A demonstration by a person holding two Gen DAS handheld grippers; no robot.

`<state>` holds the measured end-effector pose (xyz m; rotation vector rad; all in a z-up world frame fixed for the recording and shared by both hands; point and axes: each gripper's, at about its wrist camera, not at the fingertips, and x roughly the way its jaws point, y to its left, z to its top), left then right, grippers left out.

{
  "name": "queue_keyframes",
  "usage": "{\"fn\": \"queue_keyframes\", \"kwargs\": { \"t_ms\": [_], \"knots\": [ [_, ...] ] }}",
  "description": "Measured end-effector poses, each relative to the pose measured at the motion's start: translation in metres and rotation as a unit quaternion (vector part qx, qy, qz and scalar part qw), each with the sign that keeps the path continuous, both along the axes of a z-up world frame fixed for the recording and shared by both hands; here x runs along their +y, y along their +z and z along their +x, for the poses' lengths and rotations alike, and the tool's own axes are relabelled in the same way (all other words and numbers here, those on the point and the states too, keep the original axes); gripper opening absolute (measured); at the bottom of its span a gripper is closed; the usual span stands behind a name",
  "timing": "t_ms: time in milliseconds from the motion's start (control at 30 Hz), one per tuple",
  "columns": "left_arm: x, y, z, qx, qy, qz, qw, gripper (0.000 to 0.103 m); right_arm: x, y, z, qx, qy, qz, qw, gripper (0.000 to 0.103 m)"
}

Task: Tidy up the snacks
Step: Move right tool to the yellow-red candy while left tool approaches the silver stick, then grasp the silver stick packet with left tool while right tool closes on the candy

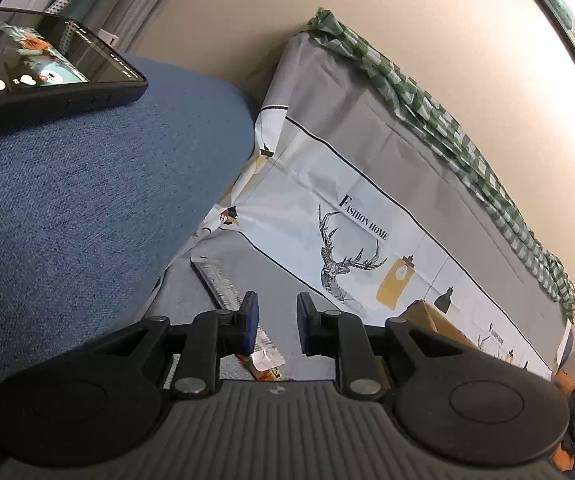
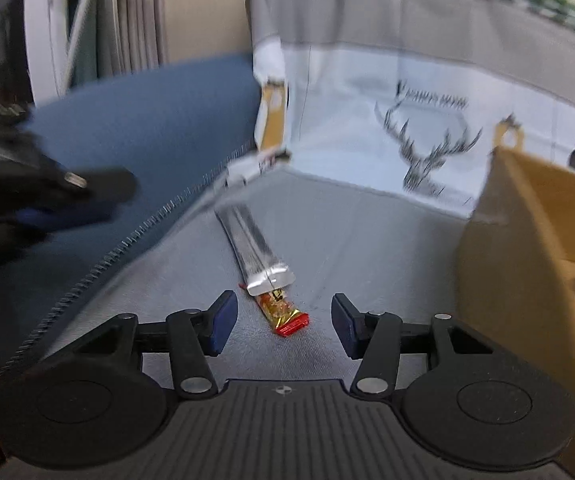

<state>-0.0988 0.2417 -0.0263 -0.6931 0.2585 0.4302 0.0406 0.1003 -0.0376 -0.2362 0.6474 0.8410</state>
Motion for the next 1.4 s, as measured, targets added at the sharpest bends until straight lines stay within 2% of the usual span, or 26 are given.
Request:
{"fn": "queue_keyframes", "kwargs": {
  "t_ms": [167, 233, 300, 333, 433, 733, 867, 1033, 1133, 1200, 1233, 1300, 1333, 1400],
  "knots": [
    [0.0, -0.001, 0.0, -0.004, -0.002, 0.001, 1.0, 0.029, 0.037, -0.025, 0.026, 0.028, 0.015, -0.054, 0.998, 0.056],
    [0.0, -0.001, 0.0, -0.004, -0.003, 0.002, 1.0, 0.031, 0.045, -0.033, 0.03, 0.033, 0.022, -0.073, 0.997, 0.053],
    [0.0, -0.001, 0.0, -0.005, -0.004, 0.002, 1.0, 0.031, 0.046, -0.034, 0.029, 0.036, 0.035, -0.07, 0.996, 0.033],
    [-0.001, -0.001, 0.0, -0.005, -0.005, 0.002, 1.0, 0.031, 0.044, -0.033, 0.027, 0.035, 0.041, -0.069, 0.996, 0.028],
    [-0.001, -0.001, 0.001, -0.005, -0.006, 0.002, 1.0, 0.031, 0.036, -0.03, 0.016, 0.033, 0.052, -0.074, 0.995, 0.027],
    [-0.001, -0.002, 0.001, 0.01, -0.011, -0.006, 0.9999, 0.033, -0.024, -0.006, -0.029, 0.064, 0.053, -0.087, 0.993, 0.027],
    [-0.003, -0.002, 0.006, 0.03, -0.016, -0.006, 0.9994, 0.033, -0.047, -0.009, -0.048, 0.073, 0.046, -0.094, 0.992, 0.027],
    [-0.008, -0.004, 0.017, 0.062, -0.029, 0.01, 0.9976, 0.033, -0.063, -0.017, -0.051, 0.088, 0.026, -0.074, 0.993, 0.029],
    [-0.01, -0.01, 0.032, 0.086, -0.04, 0.018, 0.9953, 0.039, -0.066, -0.022, -0.046, 0.102, 0.033, -0.055, 0.993, 0.037],
    [-0.008, -0.016, 0.044, 0.094, -0.046, 0.02, 0.9943, 0.048, -0.064, -0.024, -0.045, 0.09, 0.051, -0.058, 0.993, 0.037],
    [-0.007, -0.02, 0.051, 0.1, -0.048, 0.02, 0.9937, 0.05, -0.064, -0.024, -0.045, 0.086, 0.054, -0.059, 0.993, 0.037],
    [-0.004, -0.028, 0.067, 0.12, -0.042, 0.028, 0.9915, 0.051, -0.065, -0.024, -0.044, 0.087, 0.053, -0.057, 0.993, 0.035],
    [-0.002, -0.032, 0.076, 0.132, -0.039, 0.036, 0.9898, 0.051, -0.065, -0.023, -0.045, 0.083, 0.051, -0.059, 0.993, 0.029],
    [0.003, -0.039, 0.095, 0.156, -0.038, 0.049, 0.9857, 0.057, -0.064, -0.021, -0.045, 0.08, 0.048, -0.061, 0.994, 0.028]
  ]
}}
